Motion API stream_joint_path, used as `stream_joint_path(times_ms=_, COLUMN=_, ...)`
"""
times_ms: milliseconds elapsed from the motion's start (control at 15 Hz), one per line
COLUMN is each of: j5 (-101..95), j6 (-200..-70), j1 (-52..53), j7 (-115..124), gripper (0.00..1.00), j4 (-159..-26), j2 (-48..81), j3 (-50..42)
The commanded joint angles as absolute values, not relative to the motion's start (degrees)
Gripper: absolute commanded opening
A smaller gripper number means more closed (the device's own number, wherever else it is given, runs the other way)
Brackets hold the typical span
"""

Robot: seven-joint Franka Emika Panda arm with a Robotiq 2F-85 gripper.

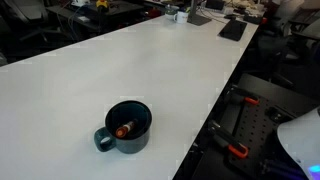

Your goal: Pick up the marker from the cup and put it on the table

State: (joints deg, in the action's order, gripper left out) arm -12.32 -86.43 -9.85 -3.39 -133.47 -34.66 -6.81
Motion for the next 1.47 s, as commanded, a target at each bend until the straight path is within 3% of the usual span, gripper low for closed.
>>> stream_joint_path(times_ms=0, j5=-12.58, j6=-86.23, j1=-9.02, j7=-3.04, gripper=1.0, j4=-133.34, j2=-34.67, j3=-7.42)
stream_joint_path(times_ms=667, j5=-12.5, j6=-86.72, j1=-8.94, j7=-2.9, gripper=1.0, j4=-133.19, j2=-34.27, j3=-7.37)
stream_joint_path(times_ms=1400, j5=-9.53, j6=-86.51, j1=-6.14, j7=-2.31, gripper=1.0, j4=-124.1, j2=-17.13, j3=-6.13)
